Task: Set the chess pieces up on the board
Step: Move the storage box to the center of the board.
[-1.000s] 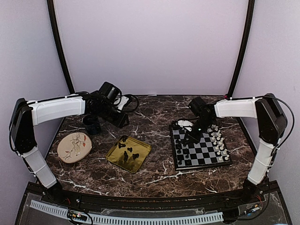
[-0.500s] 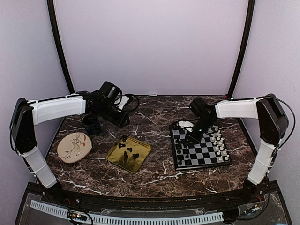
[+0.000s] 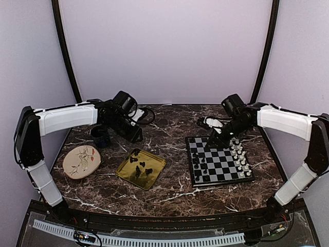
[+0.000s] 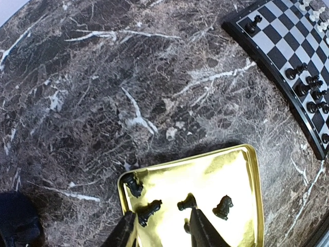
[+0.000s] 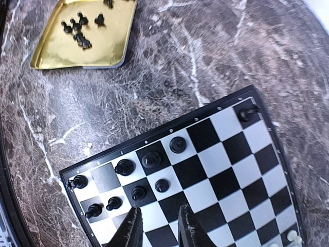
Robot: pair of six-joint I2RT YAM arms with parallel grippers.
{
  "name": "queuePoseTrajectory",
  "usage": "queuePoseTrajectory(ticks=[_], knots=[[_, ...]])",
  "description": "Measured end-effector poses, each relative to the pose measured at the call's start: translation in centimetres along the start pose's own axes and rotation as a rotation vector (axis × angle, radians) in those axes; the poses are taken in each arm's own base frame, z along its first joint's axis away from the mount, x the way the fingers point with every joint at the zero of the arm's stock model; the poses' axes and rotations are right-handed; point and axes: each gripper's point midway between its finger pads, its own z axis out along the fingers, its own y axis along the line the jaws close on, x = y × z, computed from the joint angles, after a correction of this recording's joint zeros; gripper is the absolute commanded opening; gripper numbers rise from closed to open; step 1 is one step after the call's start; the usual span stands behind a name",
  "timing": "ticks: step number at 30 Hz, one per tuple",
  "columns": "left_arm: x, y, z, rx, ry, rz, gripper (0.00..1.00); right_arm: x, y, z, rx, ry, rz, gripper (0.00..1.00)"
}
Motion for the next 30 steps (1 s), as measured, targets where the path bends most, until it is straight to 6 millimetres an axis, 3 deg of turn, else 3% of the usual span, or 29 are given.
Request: queuePoseTrajectory(ticks=[5,9,12,14,18,22,25,30], knots=[[2.3,-0.7,0.4,0.022,0.073,-0.017,0.35,0.9,-0.9,-2.3,0.049,-0.083,0.056,0.26],[6.9,-0.7,1.1,0.016,0.179,-0.052,0.37,1.5,-1.4,-2.7,0.058,-0.104,0.086,0.26],[9.9,-0.4,0.8,0.003,0.233,-0.078,0.37,0.8,-1.1,-3.0,0.044,-0.117,0.072,0.26],[11.0,-0.1,0.4,-0.003,0.242,-0.094,0.35,-0.8,-0.9,-3.5,0.041,-0.130,0.039,0.25],[11.6,0.3,-0.3,0.008,0.228,-0.129,0.32,-5.8,0.2,-4.1,0.031,-0.181,-0.074,0.24],[11.8,-0.4,0.2,0.068,0.216,-0.153,0.35,-9.0,1.3,-3.0,-0.006,-0.194,-0.134,0.23],[12.2,-1.3,0.7,0.123,0.211,-0.172,0.37,-9.8,1.6,-1.0,-0.042,-0.170,-0.143,0.23],[12.5,-1.7,1.2,0.141,0.203,-0.216,0.37,-8.4,2.3,1.4,-0.091,-0.099,-0.121,0.23]])
